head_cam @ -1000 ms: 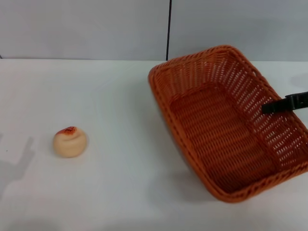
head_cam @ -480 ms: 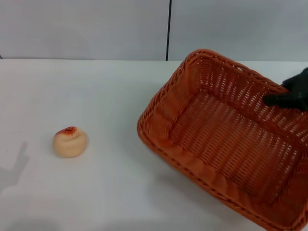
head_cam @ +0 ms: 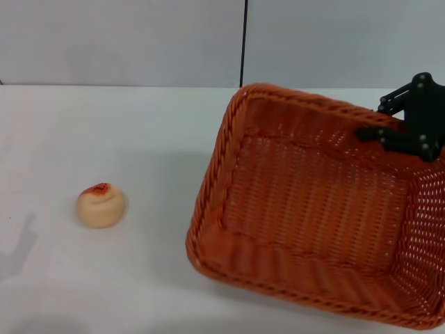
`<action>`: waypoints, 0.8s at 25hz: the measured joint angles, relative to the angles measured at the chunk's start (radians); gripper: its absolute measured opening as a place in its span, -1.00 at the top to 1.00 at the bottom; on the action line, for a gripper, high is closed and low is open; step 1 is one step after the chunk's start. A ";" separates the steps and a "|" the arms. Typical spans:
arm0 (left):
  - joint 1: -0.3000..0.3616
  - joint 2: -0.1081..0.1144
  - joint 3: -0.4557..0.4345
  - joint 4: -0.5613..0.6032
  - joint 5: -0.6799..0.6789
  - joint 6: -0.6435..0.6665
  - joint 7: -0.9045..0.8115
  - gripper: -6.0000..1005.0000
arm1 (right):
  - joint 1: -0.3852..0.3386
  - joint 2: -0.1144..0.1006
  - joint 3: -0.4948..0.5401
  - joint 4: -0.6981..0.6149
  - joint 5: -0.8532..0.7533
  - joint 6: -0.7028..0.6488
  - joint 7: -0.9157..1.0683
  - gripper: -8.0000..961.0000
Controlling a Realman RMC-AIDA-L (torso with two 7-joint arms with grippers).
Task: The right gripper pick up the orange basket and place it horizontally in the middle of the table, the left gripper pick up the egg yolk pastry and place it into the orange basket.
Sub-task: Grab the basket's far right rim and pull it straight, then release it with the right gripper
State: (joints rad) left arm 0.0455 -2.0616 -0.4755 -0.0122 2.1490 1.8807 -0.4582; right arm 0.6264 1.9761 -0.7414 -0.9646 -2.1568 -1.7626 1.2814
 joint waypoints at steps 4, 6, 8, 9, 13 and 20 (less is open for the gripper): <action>0.011 0.000 0.000 0.000 0.000 0.020 -0.002 -0.61 | 0.057 -0.044 -0.002 0.119 -0.004 -0.064 -0.076 0.64; 0.013 0.000 0.000 0.000 0.000 0.025 -0.002 -0.61 | 0.081 -0.055 -0.002 0.164 -0.020 -0.067 -0.095 0.64; 0.018 0.000 0.002 0.000 0.000 0.030 -0.003 -0.61 | 0.096 -0.054 -0.003 0.182 -0.048 -0.049 -0.110 0.64; 0.020 0.000 0.003 0.000 0.000 0.034 -0.004 -0.61 | 0.099 -0.051 -0.004 0.184 -0.056 -0.042 -0.116 0.64; 0.027 0.000 0.003 0.000 0.000 0.049 -0.006 -0.61 | 0.105 -0.034 -0.028 0.186 -0.075 0.000 -0.139 0.64; 0.029 -0.001 0.006 0.000 0.003 0.051 -0.007 -0.61 | 0.097 -0.010 -0.063 0.161 -0.076 0.063 -0.153 0.64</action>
State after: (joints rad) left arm 0.0745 -2.0623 -0.4695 -0.0123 2.1521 1.9312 -0.4647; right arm 0.7230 1.9661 -0.8039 -0.8037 -2.2332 -1.7001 1.1284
